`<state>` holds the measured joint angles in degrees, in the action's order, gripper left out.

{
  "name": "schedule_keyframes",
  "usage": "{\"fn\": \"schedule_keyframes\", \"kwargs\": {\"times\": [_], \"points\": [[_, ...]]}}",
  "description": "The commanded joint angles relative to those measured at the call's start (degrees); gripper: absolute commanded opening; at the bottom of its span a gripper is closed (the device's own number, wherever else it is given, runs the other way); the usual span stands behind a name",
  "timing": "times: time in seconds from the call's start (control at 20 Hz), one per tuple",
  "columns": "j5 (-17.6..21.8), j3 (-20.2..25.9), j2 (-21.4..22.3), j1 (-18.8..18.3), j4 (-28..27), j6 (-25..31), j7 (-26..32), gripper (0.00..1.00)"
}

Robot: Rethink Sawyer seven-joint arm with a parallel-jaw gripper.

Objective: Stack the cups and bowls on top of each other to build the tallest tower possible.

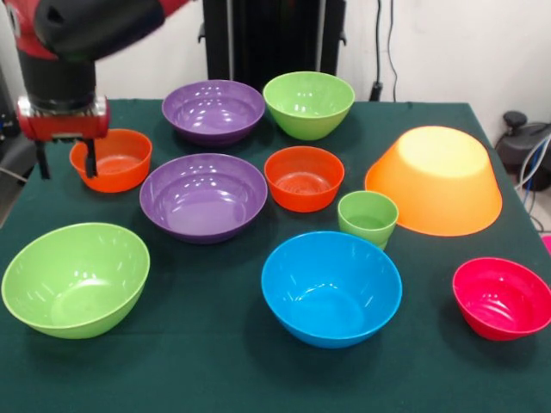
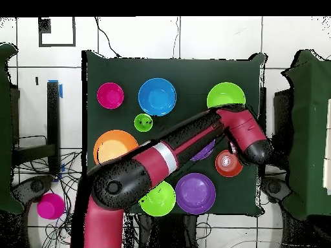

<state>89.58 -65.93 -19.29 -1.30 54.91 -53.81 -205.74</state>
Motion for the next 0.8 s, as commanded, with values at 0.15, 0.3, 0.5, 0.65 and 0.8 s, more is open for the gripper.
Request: {"fn": "schedule_keyframes", "kwargs": {"times": [0.15,0.3,0.5,0.65,0.8], "points": [[-5.93,13.16,-3.13,-0.64,-9.12,1.58,-2.83,1.00],[-6.59,11.75,-4.34,-2.44,-12.19,2.79,-8.37,1.00],[-6.31,8.70,-6.55,-4.85,-16.13,3.30,-13.58,1.00],[-6.25,8.16,-6.83,-4.38,-16.14,1.33,-15.17,1.00],[-6.25,8.42,-5.29,-1.56,-13.38,-1.47,-13.11,1.00]]}}
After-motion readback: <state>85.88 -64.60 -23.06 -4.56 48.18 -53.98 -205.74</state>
